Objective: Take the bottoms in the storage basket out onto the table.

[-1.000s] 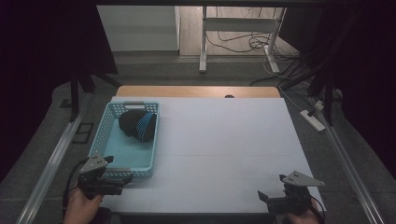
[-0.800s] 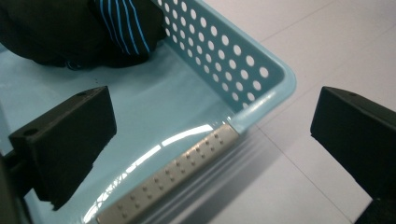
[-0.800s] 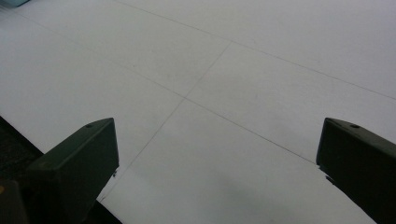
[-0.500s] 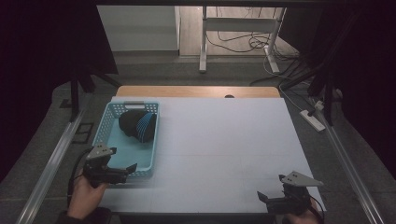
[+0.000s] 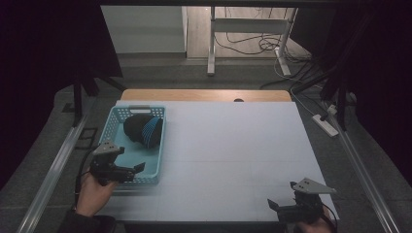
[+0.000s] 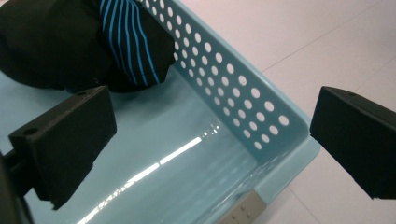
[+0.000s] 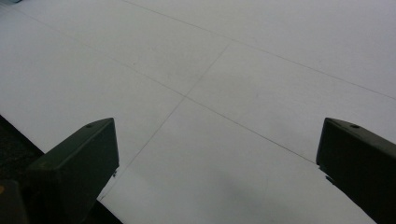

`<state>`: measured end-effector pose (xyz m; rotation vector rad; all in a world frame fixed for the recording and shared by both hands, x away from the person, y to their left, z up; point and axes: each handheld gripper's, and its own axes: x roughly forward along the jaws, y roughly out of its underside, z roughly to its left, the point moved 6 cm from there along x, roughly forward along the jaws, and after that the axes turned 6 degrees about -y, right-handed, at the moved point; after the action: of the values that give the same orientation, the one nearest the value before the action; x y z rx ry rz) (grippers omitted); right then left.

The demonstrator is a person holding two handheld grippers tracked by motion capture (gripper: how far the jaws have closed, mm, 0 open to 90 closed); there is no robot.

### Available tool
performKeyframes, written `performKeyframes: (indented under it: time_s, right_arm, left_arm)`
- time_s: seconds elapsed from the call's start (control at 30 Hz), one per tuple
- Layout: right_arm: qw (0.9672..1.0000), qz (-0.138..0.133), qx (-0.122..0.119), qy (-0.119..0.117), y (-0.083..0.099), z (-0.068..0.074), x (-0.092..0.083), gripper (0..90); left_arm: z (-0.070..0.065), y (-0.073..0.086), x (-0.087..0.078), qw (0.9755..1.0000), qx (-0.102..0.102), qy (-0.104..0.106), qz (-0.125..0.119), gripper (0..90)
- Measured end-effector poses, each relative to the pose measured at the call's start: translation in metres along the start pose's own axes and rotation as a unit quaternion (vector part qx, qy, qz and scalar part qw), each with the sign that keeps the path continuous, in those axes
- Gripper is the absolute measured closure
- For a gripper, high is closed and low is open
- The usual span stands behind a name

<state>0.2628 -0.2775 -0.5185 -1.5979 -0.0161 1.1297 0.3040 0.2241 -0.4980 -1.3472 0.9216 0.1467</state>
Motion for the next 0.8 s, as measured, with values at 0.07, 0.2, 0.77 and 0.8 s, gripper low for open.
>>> performKeyframes:
  time_s: [0.07,0.2,0.77,0.8]
  right_arm:
    - [1.0,0.0,0.0,0.0,0.0,0.0,0.0,0.0]
    - [1.0,0.0,0.0,-0.001,0.0,0.0,0.0,0.0]
    - [1.0,0.001,-0.002,-0.002,0.0,0.0,0.0,0.0]
    - [1.0,0.001,-0.002,-0.002,0.0,0.0,0.0,0.0]
  left_arm:
    - [0.001,-0.002,0.001,1.0,0.001,0.003,0.001,0.0]
    - [0.003,-0.007,0.005,1.0,0.0,0.008,0.003,0.0]
    - [0.011,-0.019,0.024,0.9997,0.023,-0.003,0.01,0.0]
    - [0.011,-0.02,0.024,0.9997,0.023,0.0,0.01,0.0]
